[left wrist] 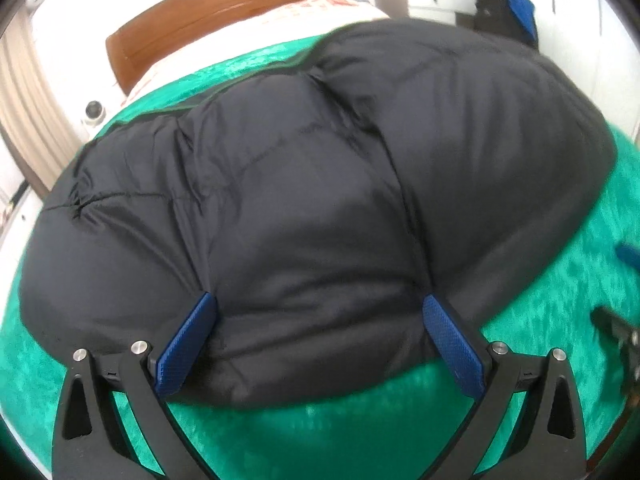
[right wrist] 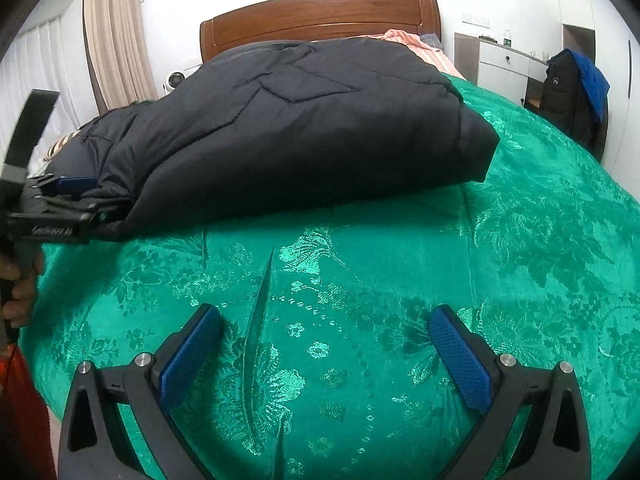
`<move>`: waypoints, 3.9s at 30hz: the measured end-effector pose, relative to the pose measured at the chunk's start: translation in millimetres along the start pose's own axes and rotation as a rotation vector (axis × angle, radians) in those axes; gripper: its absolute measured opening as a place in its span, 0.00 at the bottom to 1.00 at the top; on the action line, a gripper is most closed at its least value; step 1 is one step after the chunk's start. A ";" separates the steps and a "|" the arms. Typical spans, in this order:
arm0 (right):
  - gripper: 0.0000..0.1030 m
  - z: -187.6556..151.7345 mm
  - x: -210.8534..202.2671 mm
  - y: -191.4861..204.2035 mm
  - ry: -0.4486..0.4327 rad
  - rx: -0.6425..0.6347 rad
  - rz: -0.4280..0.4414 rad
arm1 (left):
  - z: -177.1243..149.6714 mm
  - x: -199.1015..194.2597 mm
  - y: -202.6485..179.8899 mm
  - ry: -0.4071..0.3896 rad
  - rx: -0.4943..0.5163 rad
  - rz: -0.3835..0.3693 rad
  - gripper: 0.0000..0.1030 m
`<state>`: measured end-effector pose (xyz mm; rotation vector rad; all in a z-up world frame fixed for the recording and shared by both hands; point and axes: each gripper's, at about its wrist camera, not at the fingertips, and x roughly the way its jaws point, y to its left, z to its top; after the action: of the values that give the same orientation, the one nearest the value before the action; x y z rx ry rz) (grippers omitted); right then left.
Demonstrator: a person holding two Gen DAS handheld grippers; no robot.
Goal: Fold large clothes
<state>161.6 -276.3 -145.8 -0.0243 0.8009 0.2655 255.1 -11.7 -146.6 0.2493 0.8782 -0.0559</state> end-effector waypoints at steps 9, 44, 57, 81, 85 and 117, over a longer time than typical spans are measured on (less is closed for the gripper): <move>1.00 -0.3 1.2 -2.2 0.005 -0.002 0.013 | 35.9 -49.7 10.4 -0.106 -0.088 -0.047 0.99; 1.00 1.3 3.3 2.2 0.007 -0.026 -0.001 | 19.7 -32.4 62.5 -0.042 -0.225 -0.085 0.99; 1.00 1.4 3.3 3.5 0.006 -0.031 -0.007 | 38.7 24.2 36.9 0.033 -0.104 -0.064 1.00; 1.00 82.7 65.8 -133.3 -0.084 0.958 0.598 | 12.5 -19.8 8.0 -0.109 0.154 -0.268 0.99; 0.92 105.7 96.8 -129.9 -0.020 1.022 0.577 | 3.0 5.8 -7.8 -0.075 0.205 -0.231 0.99; 0.78 163.0 40.3 392.8 -0.223 -0.980 0.228 | -45.0 -102.0 360.1 -0.215 -0.664 -0.481 0.99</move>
<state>207.5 132.3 -30.0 -0.8139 0.3879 0.8422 210.1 342.7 -26.3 -0.5834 0.6836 -0.2281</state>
